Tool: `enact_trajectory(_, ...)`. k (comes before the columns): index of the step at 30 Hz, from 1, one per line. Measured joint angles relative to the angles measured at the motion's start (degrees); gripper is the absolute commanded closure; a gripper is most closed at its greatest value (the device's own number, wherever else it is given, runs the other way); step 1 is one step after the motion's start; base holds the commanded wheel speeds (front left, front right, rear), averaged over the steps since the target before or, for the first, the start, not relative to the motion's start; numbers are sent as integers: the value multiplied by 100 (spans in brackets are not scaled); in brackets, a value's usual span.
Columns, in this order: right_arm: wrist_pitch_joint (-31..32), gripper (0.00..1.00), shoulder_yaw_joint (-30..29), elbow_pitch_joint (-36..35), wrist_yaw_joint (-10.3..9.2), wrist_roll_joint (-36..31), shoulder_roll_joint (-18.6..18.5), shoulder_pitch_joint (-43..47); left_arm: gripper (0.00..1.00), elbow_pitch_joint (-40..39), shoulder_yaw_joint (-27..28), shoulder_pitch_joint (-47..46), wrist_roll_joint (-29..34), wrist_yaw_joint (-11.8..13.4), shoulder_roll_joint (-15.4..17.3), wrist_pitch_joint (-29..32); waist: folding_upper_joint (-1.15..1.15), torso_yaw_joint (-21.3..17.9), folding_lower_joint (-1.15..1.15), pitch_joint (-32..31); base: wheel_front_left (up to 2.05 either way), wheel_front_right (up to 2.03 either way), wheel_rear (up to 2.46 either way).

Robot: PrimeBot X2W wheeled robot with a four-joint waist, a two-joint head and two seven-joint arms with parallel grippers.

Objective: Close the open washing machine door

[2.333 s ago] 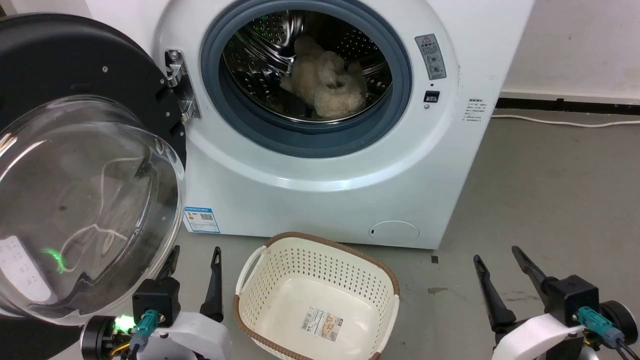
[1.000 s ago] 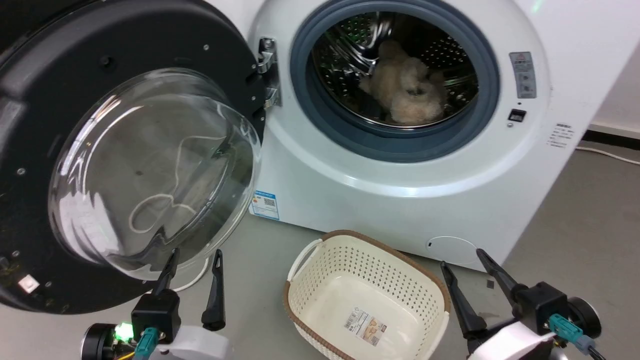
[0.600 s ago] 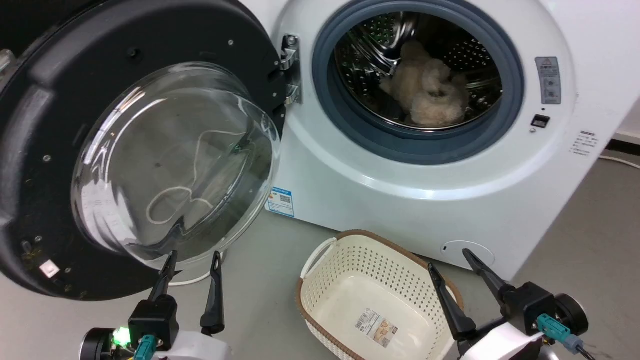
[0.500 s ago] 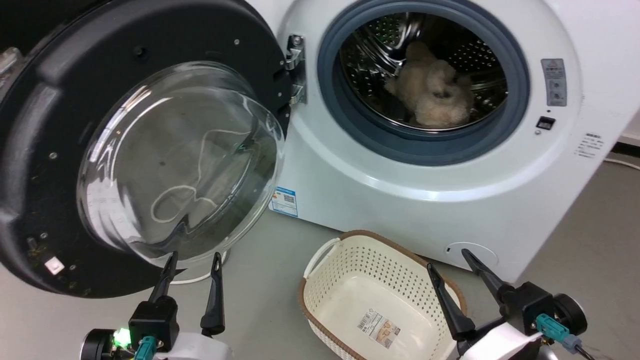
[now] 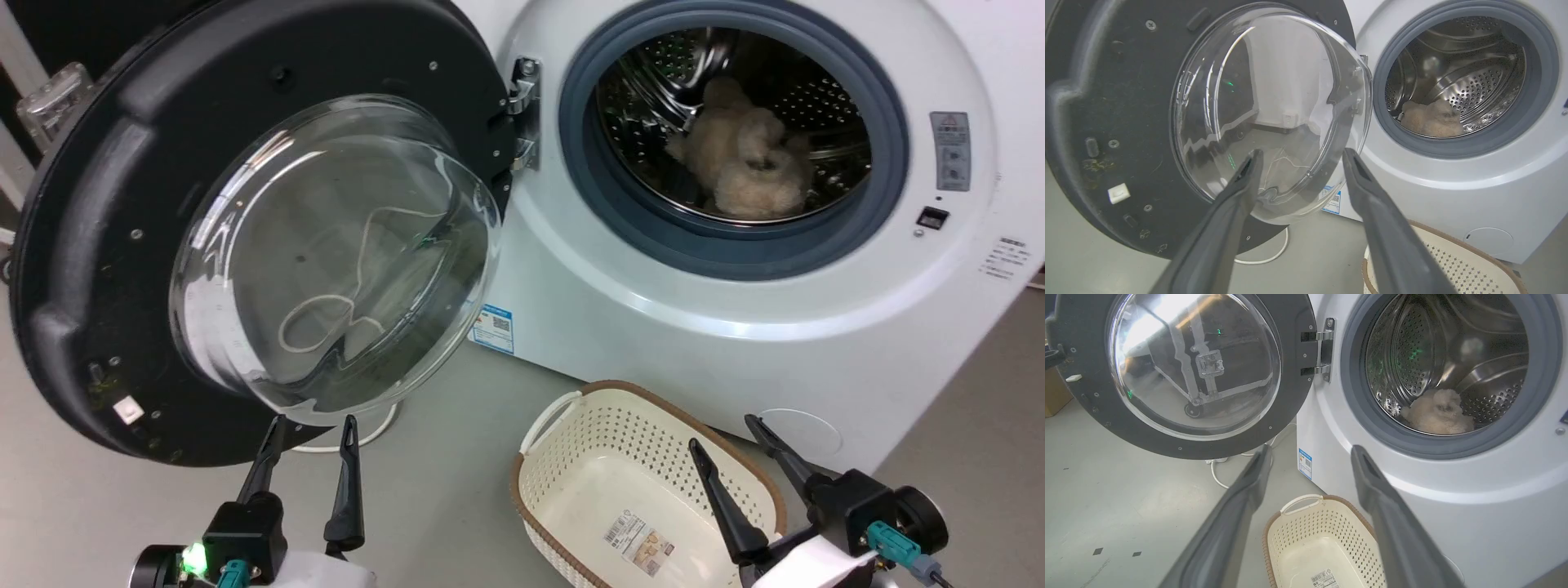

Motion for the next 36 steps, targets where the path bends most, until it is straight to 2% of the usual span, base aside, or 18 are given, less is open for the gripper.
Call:
enact_trajectory(18,-259,0,302,350,0,163,-29,0,0,-67,-13,188,-135,1,-9,-263,0,584,0,20,0,0,0)
enact_trajectory(19,-270,0,309,360,-1,172,-30,0,60,-66,-14,194,-154,-2,-9,-274,0,608,0,21,0,0,0)
enact_trajectory(20,-302,0,312,368,-1,181,-31,0,100,-74,-15,196,-194,-10,-10,-307,0,632,0,22,0,0,0)
enact_trajectory(24,-378,0,432,450,0,242,-40,6,100,-371,63,203,-530,-44,-19,-386,0,791,0,6,0,0,0)
enact_trajectory(27,-409,0,443,468,-1,257,-54,7,100,-584,120,200,-598,-52,-18,-413,0,837,0,2,0,0,0)
enact_trajectory(30,-430,0,434,494,-1,288,-80,10,100,-940,234,157,-580,-164,-24,-454,0,906,-1,-1,0,0,0)
enact_trajectory(31,-466,0,432,503,-1,293,-94,17,100,-1217,409,28,-593,-252,-25,-467,0,956,0,1,0,0,0)
enact_trajectory(35,-491,0,402,517,-1,292,-110,68,100,-1572,827,-335,-949,-303,-25,-513,0,1034,0,14,0,0,0)
enact_trajectory(36,-523,0,387,533,0,292,-110,133,100,-1588,1171,-635,-1214,-428,0,-537,0,1079,0,14,0,0,0)
